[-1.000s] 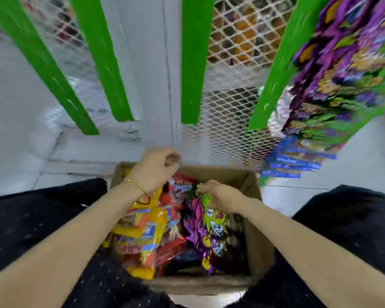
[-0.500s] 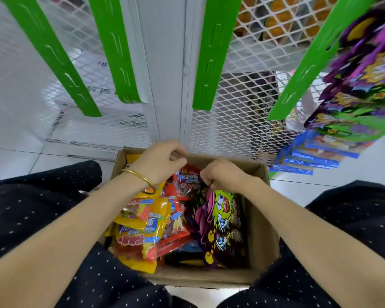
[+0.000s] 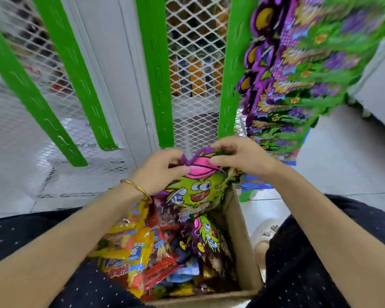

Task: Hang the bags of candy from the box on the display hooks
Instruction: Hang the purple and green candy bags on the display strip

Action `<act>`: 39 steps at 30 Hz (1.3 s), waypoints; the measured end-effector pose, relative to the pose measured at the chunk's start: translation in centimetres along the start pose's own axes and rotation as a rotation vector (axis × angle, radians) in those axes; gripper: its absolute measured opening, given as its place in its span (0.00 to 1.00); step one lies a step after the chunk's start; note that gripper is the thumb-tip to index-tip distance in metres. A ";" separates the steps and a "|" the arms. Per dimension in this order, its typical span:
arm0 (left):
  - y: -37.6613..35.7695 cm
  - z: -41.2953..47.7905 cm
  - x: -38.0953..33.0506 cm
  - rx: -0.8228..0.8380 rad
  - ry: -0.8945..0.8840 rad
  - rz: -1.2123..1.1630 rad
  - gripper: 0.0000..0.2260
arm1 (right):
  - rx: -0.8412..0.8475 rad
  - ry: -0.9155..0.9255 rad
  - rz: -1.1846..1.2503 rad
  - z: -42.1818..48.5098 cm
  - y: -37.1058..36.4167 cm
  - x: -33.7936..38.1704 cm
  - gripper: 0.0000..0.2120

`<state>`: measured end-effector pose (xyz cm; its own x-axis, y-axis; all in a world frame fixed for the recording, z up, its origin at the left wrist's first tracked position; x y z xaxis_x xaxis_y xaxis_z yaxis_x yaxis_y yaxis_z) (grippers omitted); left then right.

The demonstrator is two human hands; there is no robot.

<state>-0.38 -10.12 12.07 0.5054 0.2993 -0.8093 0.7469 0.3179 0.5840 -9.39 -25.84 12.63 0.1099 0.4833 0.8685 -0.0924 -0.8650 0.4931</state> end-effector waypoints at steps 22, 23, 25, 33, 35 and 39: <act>20.5 14.0 -47.0 -0.552 -0.608 0.108 0.05 | -0.944 0.421 -0.321 -9.7 34.0 30.6 0.07; 21.0 14.6 -47.8 -0.539 -0.594 0.107 0.04 | -0.965 0.427 -0.356 -9.4 34.8 31.3 0.07; 21.6 15.3 -49.2 -0.497 -0.551 0.065 0.10 | -0.999 0.444 -0.447 -8.7 36.1 32.6 0.11; 23.2 15.7 -51.2 -0.336 -0.425 0.089 0.10 | -1.119 0.452 -0.599 -5.0 38.9 35.3 0.11; 23.0 15.7 -51.2 -0.308 -0.377 0.054 0.09 | -1.146 0.431 -0.664 -4.7 39.0 35.8 0.11; 23.0 15.9 -51.2 -0.330 -0.351 0.020 0.08 | -1.189 0.414 -0.754 -4.7 39.1 36.5 0.09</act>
<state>-2.19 -32.45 65.93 0.6763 0.0045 -0.7366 0.5870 0.6009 0.5426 -13.60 -41.38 63.82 0.2340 0.9414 0.2429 -0.9086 0.1228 0.3992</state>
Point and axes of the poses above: each hand's wrist, its own z-axis towards the middle knuckle, its own y-axis out of the back of the hand, x = y × z, the point moved 4 cm from there along z, towards the middle knuckle, and after that the axes turned 6 degrees about x, right-handed, at the moved point
